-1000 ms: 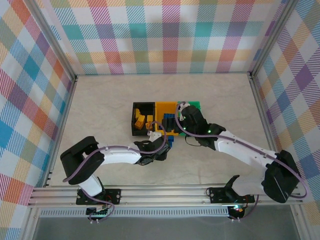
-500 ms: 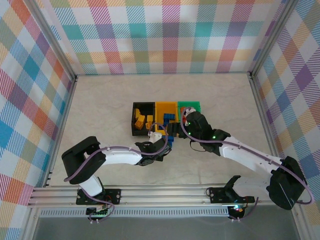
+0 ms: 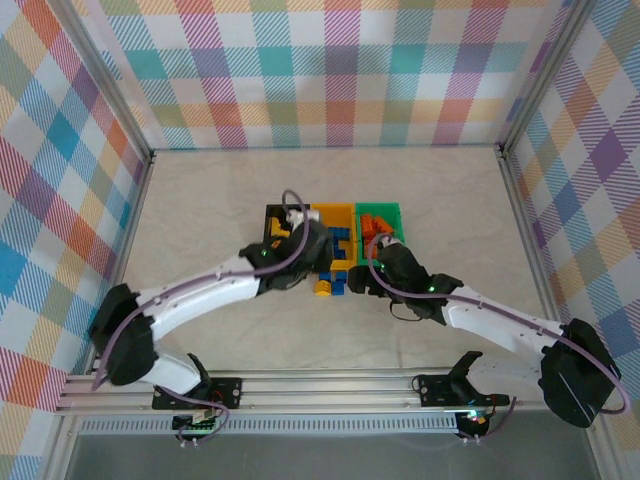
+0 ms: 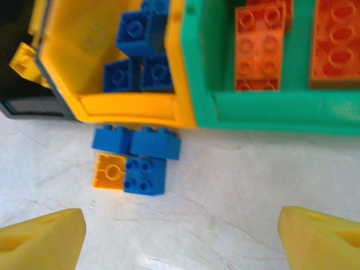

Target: Sort the legos into containers by color

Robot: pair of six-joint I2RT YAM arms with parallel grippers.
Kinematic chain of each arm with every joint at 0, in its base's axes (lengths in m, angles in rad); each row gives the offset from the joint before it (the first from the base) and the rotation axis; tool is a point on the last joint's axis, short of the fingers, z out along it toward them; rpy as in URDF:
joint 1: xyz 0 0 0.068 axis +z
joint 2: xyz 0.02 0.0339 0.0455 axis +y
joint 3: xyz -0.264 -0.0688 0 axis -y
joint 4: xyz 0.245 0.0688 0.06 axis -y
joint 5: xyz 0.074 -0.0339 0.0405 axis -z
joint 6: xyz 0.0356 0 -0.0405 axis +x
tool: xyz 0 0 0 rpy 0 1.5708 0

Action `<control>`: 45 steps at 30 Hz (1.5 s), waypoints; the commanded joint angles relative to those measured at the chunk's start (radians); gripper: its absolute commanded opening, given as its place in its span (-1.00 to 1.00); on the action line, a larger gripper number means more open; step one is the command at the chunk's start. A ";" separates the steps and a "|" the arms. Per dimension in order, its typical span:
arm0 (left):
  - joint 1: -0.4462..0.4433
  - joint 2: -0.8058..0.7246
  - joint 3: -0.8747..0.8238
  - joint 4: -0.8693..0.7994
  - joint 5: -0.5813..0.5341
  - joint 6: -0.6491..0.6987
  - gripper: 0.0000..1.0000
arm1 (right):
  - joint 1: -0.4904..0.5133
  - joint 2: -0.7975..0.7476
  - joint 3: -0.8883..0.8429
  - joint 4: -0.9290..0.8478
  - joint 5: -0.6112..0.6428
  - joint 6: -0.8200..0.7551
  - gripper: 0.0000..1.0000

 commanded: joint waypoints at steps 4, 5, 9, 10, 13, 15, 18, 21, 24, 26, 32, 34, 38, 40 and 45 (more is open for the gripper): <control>0.100 0.273 0.265 -0.122 0.089 0.069 -0.36 | 0.021 -0.005 -0.049 0.002 -0.029 0.045 0.76; 0.115 0.308 0.300 -0.131 0.100 0.069 -0.31 | 0.033 0.009 -0.048 0.006 -0.030 0.043 0.76; 0.154 0.410 0.434 -0.178 0.145 0.060 0.37 | 0.081 0.088 -0.028 0.020 -0.003 0.051 0.73; 0.156 0.415 0.462 -0.187 0.151 0.061 0.55 | 0.092 0.109 -0.024 0.036 0.004 0.056 0.73; 0.153 0.362 0.483 -0.180 0.169 0.060 0.76 | 0.117 0.171 0.001 0.072 0.025 0.060 0.67; 0.153 0.282 0.448 -0.157 0.178 0.056 0.86 | 0.132 0.219 0.030 0.081 0.050 0.063 0.62; 0.150 0.115 0.322 -0.104 0.186 0.042 1.00 | 0.144 0.282 0.069 0.102 0.082 0.073 0.56; 0.142 -0.073 0.153 -0.065 0.187 0.023 1.00 | 0.145 0.321 0.084 0.147 0.095 0.084 0.48; 0.127 -0.233 -0.017 -0.061 0.161 -0.004 1.00 | 0.144 0.364 0.115 0.161 0.102 0.084 0.43; 0.122 -0.327 -0.127 -0.069 0.139 -0.032 1.00 | 0.144 0.409 0.155 0.128 0.117 0.094 0.37; 0.123 -0.505 -0.327 -0.079 0.107 -0.107 1.00 | 0.144 0.489 0.195 0.029 0.130 0.178 0.06; 0.123 -0.527 -0.354 -0.088 0.116 -0.118 1.00 | 0.147 0.468 0.170 -0.007 0.133 0.219 -0.05; 0.123 -0.583 -0.411 -0.102 0.124 -0.132 1.00 | 0.146 0.350 0.070 -0.030 0.125 0.252 -0.09; 0.121 -0.613 -0.443 -0.094 0.130 -0.138 1.00 | 0.148 0.298 0.049 -0.009 0.107 0.212 0.01; 0.122 -0.635 -0.471 -0.090 0.129 -0.137 1.00 | 0.147 0.343 0.120 -0.021 0.086 0.135 0.43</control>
